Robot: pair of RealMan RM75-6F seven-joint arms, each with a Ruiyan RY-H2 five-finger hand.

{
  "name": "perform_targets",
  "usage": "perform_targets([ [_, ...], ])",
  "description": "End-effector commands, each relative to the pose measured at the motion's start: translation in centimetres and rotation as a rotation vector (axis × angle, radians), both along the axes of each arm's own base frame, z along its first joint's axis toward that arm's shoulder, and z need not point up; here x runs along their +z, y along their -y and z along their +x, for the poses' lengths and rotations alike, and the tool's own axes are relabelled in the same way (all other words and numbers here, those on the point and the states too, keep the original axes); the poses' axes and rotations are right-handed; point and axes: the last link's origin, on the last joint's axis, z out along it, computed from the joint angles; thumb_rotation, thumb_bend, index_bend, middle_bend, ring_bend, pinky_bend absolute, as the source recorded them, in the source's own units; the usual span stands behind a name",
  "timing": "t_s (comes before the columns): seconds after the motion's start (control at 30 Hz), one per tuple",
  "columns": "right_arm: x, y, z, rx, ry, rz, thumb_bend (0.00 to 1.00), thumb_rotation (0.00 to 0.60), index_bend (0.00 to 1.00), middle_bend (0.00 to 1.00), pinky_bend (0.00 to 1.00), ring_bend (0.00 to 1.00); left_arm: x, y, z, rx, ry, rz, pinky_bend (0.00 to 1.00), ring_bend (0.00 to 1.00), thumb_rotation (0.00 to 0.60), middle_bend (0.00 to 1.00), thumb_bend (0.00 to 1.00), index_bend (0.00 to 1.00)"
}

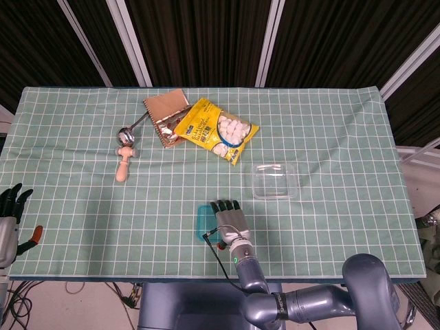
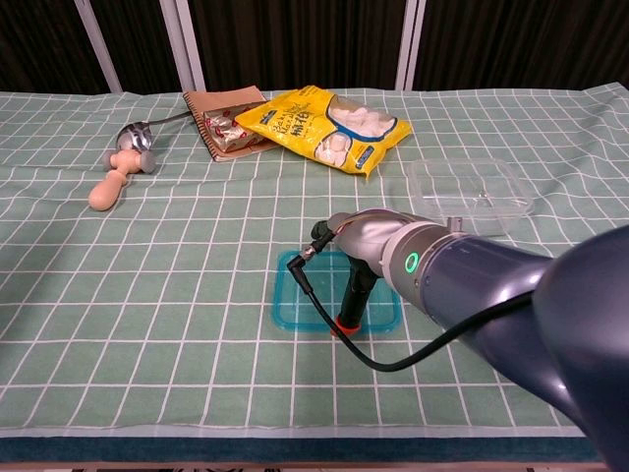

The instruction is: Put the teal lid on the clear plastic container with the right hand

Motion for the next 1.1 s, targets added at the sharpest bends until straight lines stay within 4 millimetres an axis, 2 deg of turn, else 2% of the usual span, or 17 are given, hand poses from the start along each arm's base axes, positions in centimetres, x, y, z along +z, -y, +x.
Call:
perform_targets([
  [0.03,-0.15,0.1,0.12,-0.007,0.004,-0.002,0.22,0.6,0.0,0.11,0.0,0.0,-0.01,0.0,0.01,0.0,0.0,-0.001,0.0,0.0,0.6,0.0,0.34,0.12],
  [0.47,-0.48,0.23,0.1,-0.018,-0.003,-0.008,0.22,0.6,0.0,0.14,0.0,0.0,0.05,0.01,-0.06,0.003,0.001,0.002,0.0,0.0,0.6,0.0,0.34,0.12],
  [1.1,-0.46,0.01,-0.01,-0.016,0.005,-0.011,0.21,0.6,0.0,0.14,0.0,0.0,0.07,-0.01,-0.13,0.007,-0.004,0.002,0.0,0.0,0.6,0.0,0.34,0.12],
])
